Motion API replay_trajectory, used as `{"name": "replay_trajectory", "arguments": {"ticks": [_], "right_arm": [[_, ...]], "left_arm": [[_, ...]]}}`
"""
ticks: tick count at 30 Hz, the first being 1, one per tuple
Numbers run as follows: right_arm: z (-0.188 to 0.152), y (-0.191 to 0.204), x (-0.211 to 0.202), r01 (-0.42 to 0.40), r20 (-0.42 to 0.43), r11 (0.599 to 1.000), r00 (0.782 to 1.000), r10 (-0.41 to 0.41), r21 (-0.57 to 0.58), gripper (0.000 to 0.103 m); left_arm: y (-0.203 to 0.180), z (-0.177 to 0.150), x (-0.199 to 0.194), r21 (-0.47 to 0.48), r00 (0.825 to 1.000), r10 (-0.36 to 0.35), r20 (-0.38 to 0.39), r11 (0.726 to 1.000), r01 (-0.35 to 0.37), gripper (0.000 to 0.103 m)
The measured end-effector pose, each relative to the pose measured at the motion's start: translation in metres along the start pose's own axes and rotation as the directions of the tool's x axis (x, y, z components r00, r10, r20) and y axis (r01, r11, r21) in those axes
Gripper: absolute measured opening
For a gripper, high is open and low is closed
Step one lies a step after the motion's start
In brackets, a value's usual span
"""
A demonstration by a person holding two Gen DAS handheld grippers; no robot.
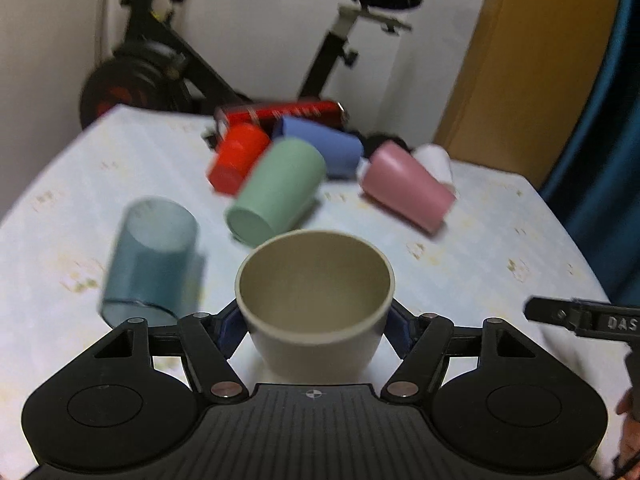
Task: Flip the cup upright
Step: 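Grasp the beige cup with the left gripper and rotate it upright, then set the beige cup upright on the table and open the left gripper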
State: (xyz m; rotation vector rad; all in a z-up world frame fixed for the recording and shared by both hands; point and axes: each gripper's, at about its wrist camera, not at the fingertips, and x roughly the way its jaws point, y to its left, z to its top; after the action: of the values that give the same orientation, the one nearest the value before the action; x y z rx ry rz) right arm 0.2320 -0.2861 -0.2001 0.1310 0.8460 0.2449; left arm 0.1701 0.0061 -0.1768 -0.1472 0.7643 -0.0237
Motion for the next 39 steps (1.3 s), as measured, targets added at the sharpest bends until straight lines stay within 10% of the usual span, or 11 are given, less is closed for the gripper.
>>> {"name": "replay_trajectory", "arguments": {"ticks": [11,39], "right_arm": [[-0.001,0.010,0.001,-0.009,-0.011,1.000,1.000,0.009,-0.022,0.095],[-0.003,0.011,0.001,-0.009,-0.025,1.000,1.000,0.009,-0.022,0.095]], "left_arm": [[0.001,0.016,0.023,0.051,0.981,0.163,0.107,0.984,-0.169,0.072],[-0.007,0.017,0.020,0.077,0.984,0.174,-0.028,0.982,-0.171,0.073]]}}
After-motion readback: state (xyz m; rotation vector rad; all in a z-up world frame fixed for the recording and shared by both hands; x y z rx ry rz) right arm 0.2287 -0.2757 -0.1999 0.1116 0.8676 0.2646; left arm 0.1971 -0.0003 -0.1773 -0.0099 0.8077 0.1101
